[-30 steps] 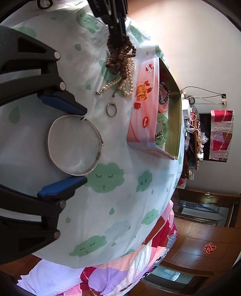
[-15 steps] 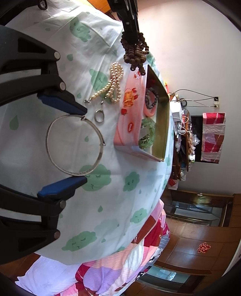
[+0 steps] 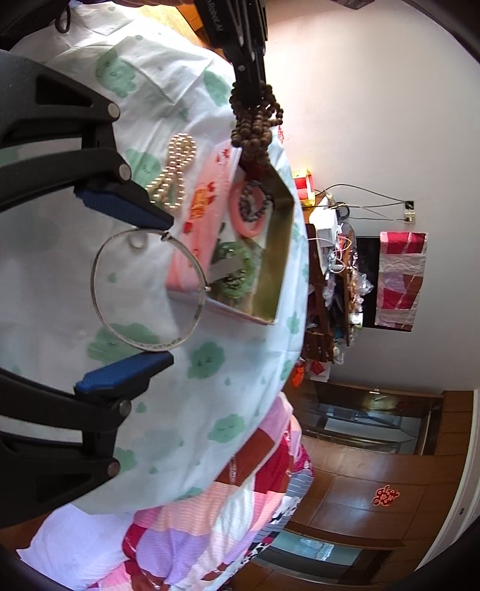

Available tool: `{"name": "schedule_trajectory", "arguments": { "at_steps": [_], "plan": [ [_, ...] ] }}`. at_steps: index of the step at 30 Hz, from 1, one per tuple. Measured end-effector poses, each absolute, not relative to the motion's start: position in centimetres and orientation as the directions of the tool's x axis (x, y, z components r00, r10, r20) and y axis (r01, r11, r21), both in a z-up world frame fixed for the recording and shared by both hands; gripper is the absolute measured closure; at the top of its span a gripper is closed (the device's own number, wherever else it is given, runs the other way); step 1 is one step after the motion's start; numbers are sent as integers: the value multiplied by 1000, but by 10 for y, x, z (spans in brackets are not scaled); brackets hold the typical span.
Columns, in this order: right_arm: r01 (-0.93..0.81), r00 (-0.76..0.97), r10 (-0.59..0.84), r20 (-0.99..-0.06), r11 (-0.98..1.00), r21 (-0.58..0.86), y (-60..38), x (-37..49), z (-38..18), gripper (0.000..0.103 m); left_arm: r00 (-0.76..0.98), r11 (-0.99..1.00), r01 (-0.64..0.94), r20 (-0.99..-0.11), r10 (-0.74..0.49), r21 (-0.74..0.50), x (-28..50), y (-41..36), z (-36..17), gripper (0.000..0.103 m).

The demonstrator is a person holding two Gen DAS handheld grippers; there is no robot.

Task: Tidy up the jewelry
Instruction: 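Carry the wooden bead bracelet into the tin while the right gripper carries the silver bangle in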

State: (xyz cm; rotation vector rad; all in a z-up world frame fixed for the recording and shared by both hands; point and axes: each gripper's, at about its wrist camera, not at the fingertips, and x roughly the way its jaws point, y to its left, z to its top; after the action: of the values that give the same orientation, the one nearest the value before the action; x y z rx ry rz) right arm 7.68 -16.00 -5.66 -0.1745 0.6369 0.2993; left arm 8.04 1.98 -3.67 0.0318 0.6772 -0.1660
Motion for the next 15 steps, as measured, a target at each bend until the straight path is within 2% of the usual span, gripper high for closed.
{"name": "schedule_trajectory", "arguments": {
  "at_steps": [15],
  "plan": [
    [-366, 780, 248, -575, 925, -97, -143, 121, -35, 34, 762, 988, 155, -638, -110, 14, 128, 18, -33, 89]
  ]
}}
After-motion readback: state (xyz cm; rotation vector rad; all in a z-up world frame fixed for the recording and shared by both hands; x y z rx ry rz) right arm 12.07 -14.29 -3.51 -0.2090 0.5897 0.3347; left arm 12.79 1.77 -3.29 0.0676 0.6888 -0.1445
